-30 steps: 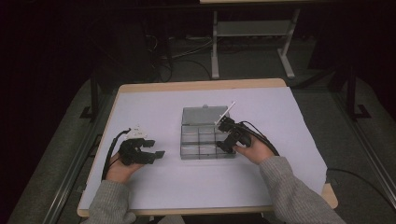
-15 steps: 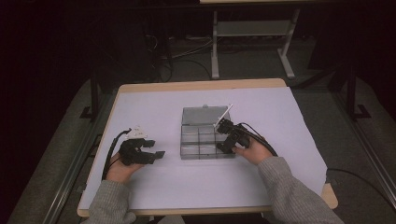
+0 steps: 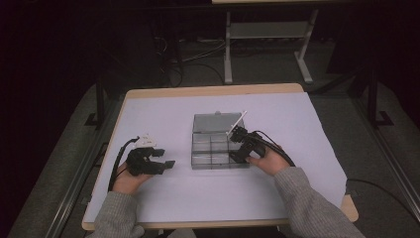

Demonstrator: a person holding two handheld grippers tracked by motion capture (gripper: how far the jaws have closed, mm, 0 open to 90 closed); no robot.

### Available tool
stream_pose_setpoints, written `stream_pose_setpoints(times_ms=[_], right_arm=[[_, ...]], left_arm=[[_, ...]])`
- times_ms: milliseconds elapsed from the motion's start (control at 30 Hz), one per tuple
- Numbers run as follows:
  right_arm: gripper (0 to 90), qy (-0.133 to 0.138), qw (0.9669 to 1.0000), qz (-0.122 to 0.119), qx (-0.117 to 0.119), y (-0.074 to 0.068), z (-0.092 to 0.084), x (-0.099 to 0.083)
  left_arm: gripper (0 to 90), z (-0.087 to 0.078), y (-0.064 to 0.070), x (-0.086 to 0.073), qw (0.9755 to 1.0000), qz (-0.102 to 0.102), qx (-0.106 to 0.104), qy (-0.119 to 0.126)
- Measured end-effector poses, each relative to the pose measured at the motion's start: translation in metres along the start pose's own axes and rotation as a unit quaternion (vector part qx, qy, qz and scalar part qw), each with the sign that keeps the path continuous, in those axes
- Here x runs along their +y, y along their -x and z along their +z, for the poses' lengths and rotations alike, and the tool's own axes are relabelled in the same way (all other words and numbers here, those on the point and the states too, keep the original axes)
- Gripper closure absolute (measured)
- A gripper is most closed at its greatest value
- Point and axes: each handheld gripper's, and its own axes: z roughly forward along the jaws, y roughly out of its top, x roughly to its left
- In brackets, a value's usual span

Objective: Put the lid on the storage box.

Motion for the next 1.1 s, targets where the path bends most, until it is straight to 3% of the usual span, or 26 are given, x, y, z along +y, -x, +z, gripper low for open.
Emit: stream_pose_setpoints(times_ms=[333,467,600,933,1100], right_arm=[[62.7,0.023,0.9996,-0.01,-0.011,-0.003,-0.012,-0.003],[75.1,0.033,0.9992,-0.01,-0.02,-0.004,-0.018,-0.005],[83.8,0.024,0.9994,-0.008,-0.023,-0.003,-0.016,-0.005],[84.6,0.009,0.9997,-0.009,-0.021,-0.002,-0.005,-0.004],[80.9,0.03,0.9994,-0.004,-0.016,-0.001,-0.013,-0.006]], left_arm=[[35.2,0.001,0.001,0.0,1.0,-0.001,-0.001,-0.001],[35.1,0.0,0.0,0.0,1.0,0.0,0.001,0.0],[35.2,0.0,0.001,0.0,1.0,-0.001,0.0,0.0],[35.1,0.0,0.0,0.0,1.0,-0.006,-0.003,0.003],[35.1,-0.001,0.0,0.001,1.0,-0.006,-0.004,0.003]])
